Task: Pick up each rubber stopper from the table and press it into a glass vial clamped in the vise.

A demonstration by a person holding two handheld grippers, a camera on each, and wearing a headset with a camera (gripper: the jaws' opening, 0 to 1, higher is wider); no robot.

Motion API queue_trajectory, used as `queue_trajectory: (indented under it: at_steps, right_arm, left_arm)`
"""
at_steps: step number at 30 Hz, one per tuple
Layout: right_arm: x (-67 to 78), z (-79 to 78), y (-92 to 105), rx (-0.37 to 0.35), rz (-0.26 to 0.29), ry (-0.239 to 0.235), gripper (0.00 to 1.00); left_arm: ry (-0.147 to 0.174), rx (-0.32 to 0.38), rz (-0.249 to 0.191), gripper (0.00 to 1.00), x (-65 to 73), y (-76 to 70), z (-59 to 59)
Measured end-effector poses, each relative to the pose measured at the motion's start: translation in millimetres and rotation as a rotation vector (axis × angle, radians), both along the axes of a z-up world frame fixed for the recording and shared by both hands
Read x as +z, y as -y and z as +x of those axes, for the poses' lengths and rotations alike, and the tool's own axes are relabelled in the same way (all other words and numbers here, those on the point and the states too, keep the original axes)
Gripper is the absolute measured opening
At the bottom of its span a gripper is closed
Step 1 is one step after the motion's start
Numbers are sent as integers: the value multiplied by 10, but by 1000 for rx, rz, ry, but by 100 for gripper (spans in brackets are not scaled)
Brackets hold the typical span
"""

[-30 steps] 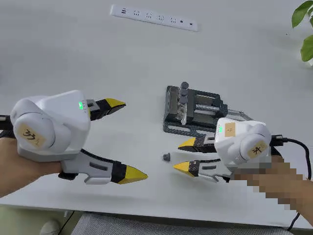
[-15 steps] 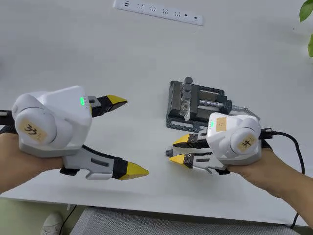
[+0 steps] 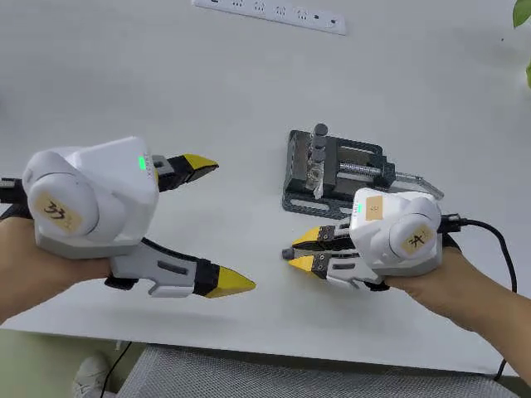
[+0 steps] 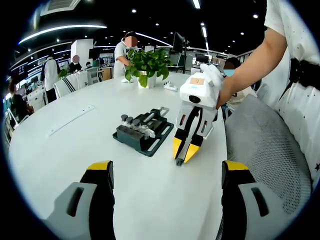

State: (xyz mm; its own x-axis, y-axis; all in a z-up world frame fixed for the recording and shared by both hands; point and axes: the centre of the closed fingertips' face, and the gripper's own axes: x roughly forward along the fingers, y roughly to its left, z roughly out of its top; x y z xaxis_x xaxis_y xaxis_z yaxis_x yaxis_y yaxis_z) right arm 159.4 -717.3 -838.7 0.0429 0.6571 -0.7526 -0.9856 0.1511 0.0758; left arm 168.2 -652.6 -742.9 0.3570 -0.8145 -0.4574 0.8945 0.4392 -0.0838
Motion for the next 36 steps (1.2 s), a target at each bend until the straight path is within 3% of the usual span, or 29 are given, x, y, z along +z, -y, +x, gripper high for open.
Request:
queue_trajectory:
  at_steps: [13,20,25,30,32,36]
  right_arm:
    - [-17,-1,14,-4,6,1,8]
    - [73,-9,28,-8,20,7,7]
    - [327,8,54,-22,57,33,7]
    - [707,14,55,-27,124,73,7]
    - [866,6,53,-27,157,83,7]
    - [1115,-21,40,-21,193,103,7]
  left_arm:
    - [-2,-11,2,88,-11,26,-7]
    - [3,-13,-1,86,4,34,-12]
    - [5,-18,-2,82,34,50,-20]
    - [11,-31,-9,77,102,108,-21]
    - [32,-45,-17,74,158,154,-22]
    - [33,-53,-36,63,262,224,-6]
